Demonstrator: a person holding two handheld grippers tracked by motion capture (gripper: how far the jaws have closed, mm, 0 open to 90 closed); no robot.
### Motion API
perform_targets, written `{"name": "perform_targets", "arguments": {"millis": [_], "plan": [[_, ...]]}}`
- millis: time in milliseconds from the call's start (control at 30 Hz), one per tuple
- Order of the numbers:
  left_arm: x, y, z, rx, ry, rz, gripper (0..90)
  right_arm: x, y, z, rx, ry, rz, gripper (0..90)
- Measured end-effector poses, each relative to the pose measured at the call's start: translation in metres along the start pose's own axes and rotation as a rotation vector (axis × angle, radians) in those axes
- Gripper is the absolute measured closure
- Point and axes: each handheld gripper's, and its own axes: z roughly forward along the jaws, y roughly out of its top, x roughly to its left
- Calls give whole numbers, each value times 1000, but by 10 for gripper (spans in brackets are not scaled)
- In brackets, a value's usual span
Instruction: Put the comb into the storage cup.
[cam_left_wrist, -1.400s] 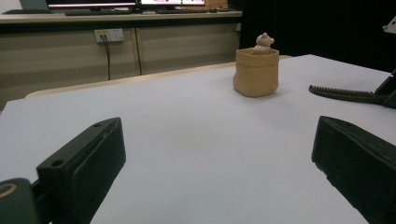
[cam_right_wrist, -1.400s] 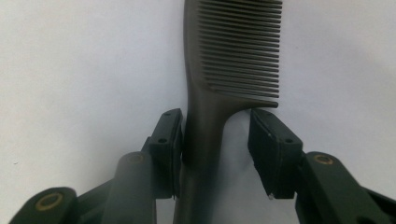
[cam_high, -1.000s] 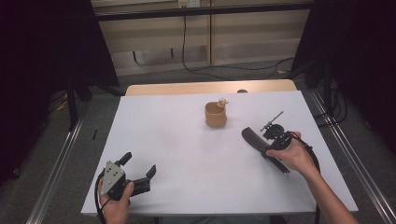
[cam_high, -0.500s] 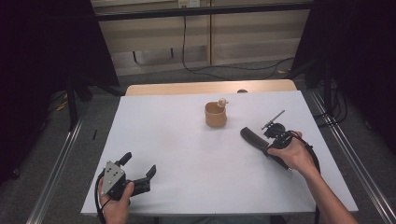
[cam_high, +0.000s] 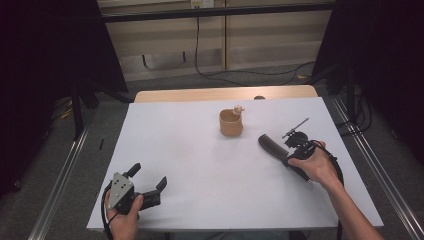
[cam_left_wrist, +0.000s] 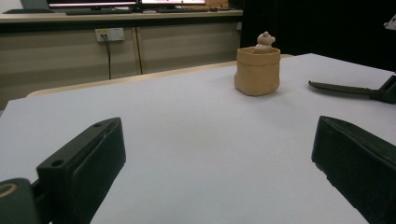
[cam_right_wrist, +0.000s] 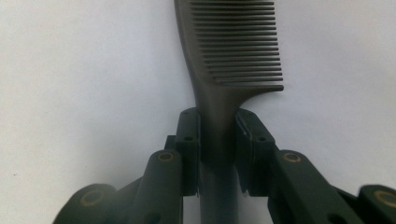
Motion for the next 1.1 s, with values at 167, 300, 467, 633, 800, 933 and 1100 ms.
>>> {"name": "perform_targets", "arguments": {"millis": [167,300,467,633,800,933,1100], "plan": [[0,0,0,-4,0,-5,29,-3,-6,-8,-44,6,10,722],[-1,0,0,-1,-4,-1,29,-4,-9,-10,-65,9,10,722],[0,0,0,-2,-3,-3,29,-5,-10,-18,-111,23,18,723],[-1,0,-1,-3,-3,-2,29,-3,-11,-23,-139,29,8,723],[0,0,-3,-5,-4,-9,29,0,-11,-24,-171,29,-14,722],[0,0,-3,-7,-6,-6,29,1,-12,-30,-206,32,-8,723],[-1,1,-2,-6,-17,-11,29,-2,-15,-36,-269,61,16,723]]}}
